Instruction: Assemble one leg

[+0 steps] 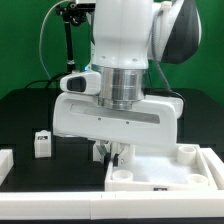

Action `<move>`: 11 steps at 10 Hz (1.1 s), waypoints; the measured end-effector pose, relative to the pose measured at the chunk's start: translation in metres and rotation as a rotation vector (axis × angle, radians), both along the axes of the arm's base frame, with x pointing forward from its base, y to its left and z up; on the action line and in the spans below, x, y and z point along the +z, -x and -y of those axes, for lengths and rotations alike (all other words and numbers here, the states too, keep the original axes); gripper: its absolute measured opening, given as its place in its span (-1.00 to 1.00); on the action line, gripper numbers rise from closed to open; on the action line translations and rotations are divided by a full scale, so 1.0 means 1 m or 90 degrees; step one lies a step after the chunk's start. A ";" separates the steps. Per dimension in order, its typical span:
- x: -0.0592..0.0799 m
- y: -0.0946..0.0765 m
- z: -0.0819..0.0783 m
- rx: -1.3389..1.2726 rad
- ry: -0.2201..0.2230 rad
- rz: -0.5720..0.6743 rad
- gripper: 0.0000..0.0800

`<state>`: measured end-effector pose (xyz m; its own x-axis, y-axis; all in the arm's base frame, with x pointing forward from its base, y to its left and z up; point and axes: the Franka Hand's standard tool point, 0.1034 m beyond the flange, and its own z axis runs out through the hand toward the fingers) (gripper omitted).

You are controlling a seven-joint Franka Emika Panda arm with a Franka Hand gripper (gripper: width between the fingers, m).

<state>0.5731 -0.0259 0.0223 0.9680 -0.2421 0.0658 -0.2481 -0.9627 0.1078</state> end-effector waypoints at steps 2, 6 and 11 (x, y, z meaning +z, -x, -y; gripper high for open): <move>0.003 -0.009 -0.004 0.010 0.030 -0.015 -0.83; 0.005 -0.017 -0.009 0.027 0.116 -0.068 -0.81; 0.004 -0.016 -0.008 0.034 0.121 -0.075 -0.17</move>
Offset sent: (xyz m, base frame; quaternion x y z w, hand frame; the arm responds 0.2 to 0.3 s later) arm 0.0423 0.0181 0.0199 -0.1101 0.0285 0.0338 0.9929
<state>0.5894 -0.0179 0.0260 0.9828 -0.1847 -0.0084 -0.1728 -0.9338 0.3134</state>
